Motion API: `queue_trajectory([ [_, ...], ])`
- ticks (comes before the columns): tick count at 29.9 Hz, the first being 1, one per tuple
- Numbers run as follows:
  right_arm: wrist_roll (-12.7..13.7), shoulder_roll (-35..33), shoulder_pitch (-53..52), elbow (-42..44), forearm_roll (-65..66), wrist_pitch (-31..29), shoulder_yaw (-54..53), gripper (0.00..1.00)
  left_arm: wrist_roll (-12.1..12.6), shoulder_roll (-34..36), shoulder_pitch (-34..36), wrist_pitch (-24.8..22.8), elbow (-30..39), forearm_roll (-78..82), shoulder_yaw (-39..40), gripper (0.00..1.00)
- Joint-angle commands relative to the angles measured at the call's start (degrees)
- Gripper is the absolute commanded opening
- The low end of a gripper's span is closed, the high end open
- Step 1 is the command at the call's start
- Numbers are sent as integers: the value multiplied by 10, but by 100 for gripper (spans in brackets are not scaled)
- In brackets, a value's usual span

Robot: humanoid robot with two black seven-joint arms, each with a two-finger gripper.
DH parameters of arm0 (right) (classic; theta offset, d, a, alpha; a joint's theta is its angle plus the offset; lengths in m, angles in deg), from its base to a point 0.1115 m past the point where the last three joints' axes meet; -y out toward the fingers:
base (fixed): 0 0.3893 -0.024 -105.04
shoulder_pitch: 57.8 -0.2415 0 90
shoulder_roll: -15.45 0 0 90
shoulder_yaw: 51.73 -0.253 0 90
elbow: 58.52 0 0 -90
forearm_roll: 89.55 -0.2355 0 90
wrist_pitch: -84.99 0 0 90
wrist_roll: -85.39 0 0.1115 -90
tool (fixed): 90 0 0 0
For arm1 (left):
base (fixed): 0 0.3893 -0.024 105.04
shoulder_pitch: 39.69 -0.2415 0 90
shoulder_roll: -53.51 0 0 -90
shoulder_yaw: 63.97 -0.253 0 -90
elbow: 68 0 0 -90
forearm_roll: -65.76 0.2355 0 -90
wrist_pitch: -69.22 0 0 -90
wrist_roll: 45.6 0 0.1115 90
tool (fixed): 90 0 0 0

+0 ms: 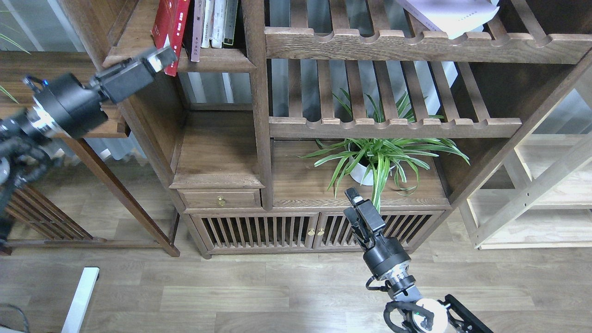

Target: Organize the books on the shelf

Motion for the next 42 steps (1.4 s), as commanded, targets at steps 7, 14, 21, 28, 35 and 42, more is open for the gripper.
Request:
queue_trajectory([
  [7, 0, 0, -19, 5, 0, 0, -30, 99, 0, -72, -128, 0, -28, -5, -20, 98],
  [14, -2, 0, -16, 37, 2, 0, -22, 99, 0, -100, -178, 0, -88, -6, -21, 99],
  [21, -3, 0, -2, 98, 2, 0, -22, 100, 0, -119, -199, 0, -212, -6, -85, 99],
  [28, -4, 0, 28, 155, 3, 0, -22, 100, 0, -120, -206, 0, -315, -6, -135, 99],
  [35, -4, 0, 44, 206, 3, 0, 8, 100, 0, -148, -207, 0, -389, -6, -142, 99],
  [42, -4, 0, 46, 279, 3, 0, 11, 100, 0, -161, -213, 0, -446, -6, -155, 99],
])
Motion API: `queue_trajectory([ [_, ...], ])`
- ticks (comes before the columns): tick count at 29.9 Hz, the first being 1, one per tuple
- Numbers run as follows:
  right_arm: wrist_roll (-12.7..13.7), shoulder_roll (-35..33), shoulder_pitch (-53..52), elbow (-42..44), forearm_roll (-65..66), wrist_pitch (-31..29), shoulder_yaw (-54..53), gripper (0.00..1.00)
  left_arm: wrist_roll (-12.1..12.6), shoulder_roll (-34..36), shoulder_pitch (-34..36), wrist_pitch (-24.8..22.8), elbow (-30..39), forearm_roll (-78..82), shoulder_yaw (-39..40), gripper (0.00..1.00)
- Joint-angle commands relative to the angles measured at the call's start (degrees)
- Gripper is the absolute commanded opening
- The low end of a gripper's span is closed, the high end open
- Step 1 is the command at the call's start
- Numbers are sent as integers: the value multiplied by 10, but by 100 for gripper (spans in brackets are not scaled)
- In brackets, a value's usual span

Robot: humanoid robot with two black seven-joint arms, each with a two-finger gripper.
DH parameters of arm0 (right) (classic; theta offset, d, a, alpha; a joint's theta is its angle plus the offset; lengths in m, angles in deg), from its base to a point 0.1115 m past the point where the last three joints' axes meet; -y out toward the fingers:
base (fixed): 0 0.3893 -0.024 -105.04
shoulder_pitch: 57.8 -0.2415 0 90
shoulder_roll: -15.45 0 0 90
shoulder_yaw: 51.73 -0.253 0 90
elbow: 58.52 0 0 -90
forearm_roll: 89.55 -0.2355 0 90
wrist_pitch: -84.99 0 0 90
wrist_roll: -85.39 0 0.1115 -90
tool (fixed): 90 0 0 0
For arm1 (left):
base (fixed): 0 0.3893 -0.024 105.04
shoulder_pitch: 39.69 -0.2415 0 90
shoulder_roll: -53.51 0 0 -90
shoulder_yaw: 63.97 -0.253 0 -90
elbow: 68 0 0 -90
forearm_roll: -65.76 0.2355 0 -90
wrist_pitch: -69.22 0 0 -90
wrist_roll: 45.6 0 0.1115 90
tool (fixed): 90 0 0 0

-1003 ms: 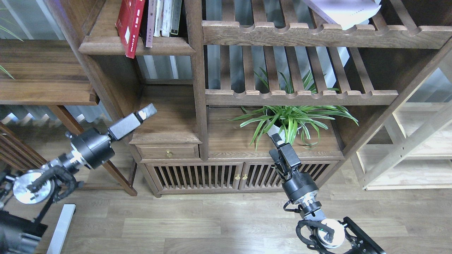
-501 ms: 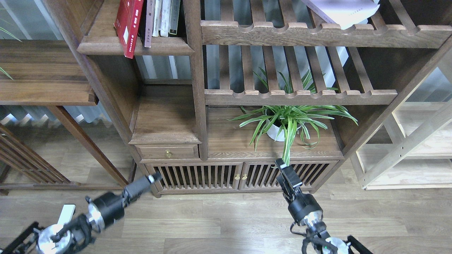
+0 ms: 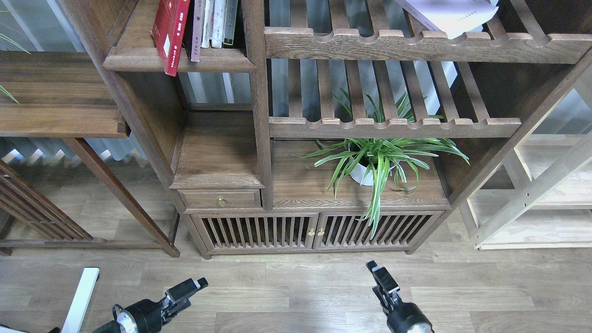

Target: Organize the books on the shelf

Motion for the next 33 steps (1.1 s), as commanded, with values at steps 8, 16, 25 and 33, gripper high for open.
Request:
queue_trajectory([
  [8, 0, 0, -1, 121, -1, 0, 35, 100, 0, -6, -5, 0, -97, 1, -74, 99],
  [16, 0, 0, 4, 219, -1, 0, 108, 100, 0, -15, -15, 0, -178, 1, -136, 99],
  [25, 0, 0, 2, 264, -1, 0, 233, 100, 0, -14, -22, 0, -199, 1, -205, 99],
  [33, 0, 0, 2, 265, -1, 92, 239, 100, 0, -14, -30, 0, -204, 1, -253, 99],
])
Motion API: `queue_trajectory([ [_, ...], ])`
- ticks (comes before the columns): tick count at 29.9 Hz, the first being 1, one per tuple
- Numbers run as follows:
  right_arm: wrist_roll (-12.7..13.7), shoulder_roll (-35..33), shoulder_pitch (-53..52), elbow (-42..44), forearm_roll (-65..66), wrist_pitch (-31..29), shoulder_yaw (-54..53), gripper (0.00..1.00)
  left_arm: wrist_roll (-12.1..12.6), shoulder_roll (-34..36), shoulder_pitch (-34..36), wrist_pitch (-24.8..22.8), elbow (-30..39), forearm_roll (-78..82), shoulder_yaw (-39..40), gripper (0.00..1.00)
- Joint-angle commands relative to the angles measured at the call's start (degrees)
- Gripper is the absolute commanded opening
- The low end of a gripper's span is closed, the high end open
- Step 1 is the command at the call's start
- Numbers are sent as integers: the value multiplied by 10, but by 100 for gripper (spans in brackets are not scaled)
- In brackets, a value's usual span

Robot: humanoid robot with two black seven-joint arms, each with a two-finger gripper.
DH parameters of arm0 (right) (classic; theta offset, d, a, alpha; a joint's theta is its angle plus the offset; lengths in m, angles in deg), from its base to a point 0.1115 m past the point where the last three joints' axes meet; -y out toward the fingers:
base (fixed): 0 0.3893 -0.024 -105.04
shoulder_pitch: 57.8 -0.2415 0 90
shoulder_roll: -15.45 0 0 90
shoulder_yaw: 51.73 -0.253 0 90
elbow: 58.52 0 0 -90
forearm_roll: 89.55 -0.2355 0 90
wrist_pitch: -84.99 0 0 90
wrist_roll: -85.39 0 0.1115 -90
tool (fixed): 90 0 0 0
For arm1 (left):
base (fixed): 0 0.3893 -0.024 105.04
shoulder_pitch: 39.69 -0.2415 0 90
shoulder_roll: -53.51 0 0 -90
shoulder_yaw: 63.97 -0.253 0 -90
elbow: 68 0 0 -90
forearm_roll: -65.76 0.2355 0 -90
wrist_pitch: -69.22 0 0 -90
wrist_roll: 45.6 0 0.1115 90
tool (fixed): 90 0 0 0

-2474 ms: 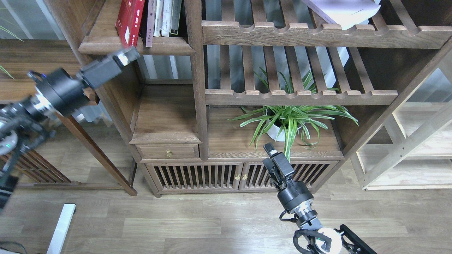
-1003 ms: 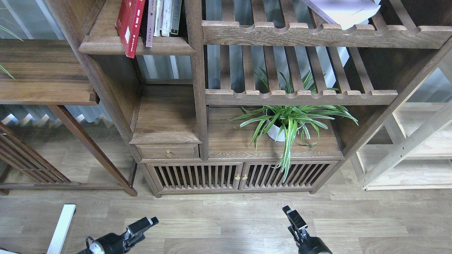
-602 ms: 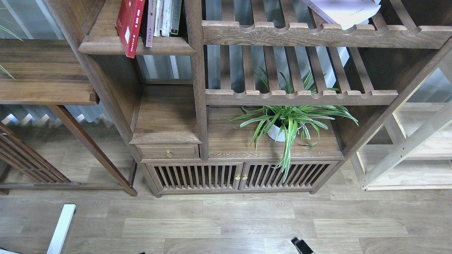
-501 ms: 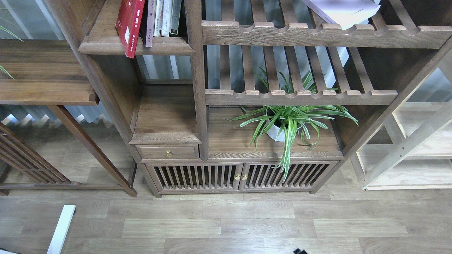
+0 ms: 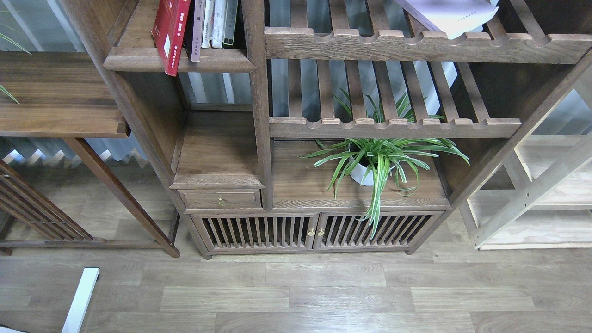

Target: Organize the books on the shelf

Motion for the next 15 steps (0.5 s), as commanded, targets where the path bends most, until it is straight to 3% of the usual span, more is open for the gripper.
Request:
queue_trajectory([
  [1, 0, 0, 1, 0, 0, 75, 3, 100, 0, 0, 0, 0, -1, 0, -41, 99],
  [5, 0, 0, 1, 0, 0, 121, 28, 100, 0, -1, 1, 0, 0, -1, -96, 99],
  [12, 0, 0, 2, 26, 0, 126, 92, 100, 0, -29, 0, 0, -1, 0, -141, 99],
  [15, 0, 0, 2, 39, 1, 126, 126, 100, 0, -37, -10, 30, -1, -1, -142, 99],
])
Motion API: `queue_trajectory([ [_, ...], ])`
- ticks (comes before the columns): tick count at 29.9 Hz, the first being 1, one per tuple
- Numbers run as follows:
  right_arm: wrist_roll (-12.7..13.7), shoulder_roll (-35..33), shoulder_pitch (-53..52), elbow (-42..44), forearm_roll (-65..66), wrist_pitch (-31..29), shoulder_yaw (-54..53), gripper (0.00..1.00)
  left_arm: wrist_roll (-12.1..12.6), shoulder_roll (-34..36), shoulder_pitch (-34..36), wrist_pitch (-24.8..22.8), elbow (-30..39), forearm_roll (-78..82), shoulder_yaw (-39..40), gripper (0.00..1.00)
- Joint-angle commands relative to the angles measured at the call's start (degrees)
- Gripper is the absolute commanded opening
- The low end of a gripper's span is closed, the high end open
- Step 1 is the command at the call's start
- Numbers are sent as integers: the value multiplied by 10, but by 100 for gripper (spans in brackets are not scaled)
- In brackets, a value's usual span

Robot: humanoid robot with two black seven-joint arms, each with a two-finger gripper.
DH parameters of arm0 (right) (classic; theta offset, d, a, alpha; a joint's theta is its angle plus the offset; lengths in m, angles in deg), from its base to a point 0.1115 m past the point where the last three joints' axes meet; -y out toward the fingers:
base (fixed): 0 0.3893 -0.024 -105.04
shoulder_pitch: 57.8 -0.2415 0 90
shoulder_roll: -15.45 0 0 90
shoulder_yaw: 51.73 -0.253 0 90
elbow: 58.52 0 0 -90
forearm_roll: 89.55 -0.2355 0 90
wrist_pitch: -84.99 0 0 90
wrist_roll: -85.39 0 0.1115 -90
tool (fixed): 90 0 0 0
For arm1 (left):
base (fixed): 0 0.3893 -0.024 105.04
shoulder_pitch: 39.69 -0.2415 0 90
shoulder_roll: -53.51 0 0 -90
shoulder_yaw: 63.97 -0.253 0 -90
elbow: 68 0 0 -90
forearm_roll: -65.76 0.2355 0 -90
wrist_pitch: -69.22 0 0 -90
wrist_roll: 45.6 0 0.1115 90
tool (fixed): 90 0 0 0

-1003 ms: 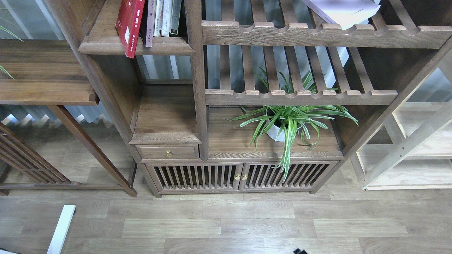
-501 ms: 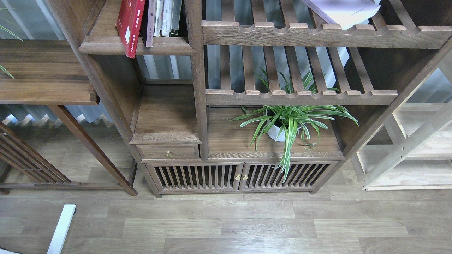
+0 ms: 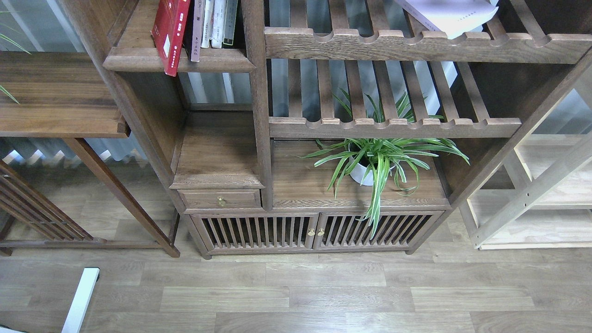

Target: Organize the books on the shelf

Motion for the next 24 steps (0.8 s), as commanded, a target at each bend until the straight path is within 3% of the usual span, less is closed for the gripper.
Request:
queue_trajectory([
  [1, 0, 0, 0, 13, 1, 0, 37, 100, 0, -6, -10, 34, 0, 0, -3, 99],
  [11, 0, 0, 0, 15, 1, 0, 59, 100, 0, -26, -21, 158, 0, 0, -12, 99],
  [24, 0, 0, 0, 15, 0, 0, 59, 100, 0, -27, -31, 164, 0, 1, -85, 99],
])
